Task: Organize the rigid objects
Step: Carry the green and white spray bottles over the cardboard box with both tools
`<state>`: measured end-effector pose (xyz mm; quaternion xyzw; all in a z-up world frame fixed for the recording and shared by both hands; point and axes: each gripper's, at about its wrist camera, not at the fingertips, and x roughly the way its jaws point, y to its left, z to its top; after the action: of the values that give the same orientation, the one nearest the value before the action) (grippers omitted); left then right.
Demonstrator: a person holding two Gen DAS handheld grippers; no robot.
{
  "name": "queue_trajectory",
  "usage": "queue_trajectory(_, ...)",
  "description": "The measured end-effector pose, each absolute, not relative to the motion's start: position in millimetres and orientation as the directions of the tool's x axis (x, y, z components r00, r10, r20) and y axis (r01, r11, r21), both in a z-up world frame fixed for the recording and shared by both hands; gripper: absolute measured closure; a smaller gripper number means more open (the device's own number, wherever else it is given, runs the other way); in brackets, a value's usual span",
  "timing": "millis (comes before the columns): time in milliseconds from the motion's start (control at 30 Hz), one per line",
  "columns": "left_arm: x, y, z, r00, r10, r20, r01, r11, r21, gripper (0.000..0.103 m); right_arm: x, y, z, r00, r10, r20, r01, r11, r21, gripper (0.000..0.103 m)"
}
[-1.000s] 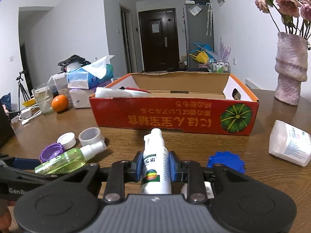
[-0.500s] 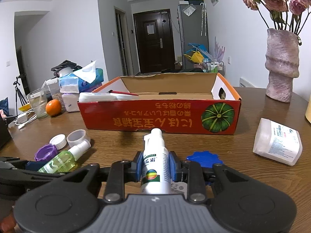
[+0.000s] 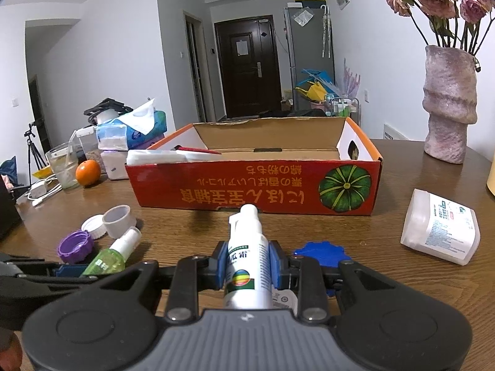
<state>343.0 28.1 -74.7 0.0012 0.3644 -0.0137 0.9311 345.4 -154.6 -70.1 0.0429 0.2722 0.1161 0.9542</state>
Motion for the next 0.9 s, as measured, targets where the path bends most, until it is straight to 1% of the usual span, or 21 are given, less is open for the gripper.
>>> queue_trajectory(267, 333.2, 20.6, -61.6, 0.756, -0.048, -0.653, 0.047, 0.999, -0.019, 0.071, 342.5, -156.5, -64.4, 0.832, 0.253, -0.493, -0.202, 0.967, 0.156, 0.076)
queue_trajectory(533, 322.2, 11.3, -38.5, 0.800, -0.063, -0.597, 0.047, 0.998, -0.043, 0.071, 336.4, -165.0, -51.7, 0.855, 0.261, -0.449, -0.204, 0.964, 0.171, 0.076)
queue_trajectory(900, 324.9, -13.3, -22.4, 0.829, -0.062, -0.556, 0.048, 0.998, -0.041, 0.071, 336.5, -182.6, -38.7, 0.877, 0.257, -0.405, -0.194, 0.962, 0.191, 0.076)
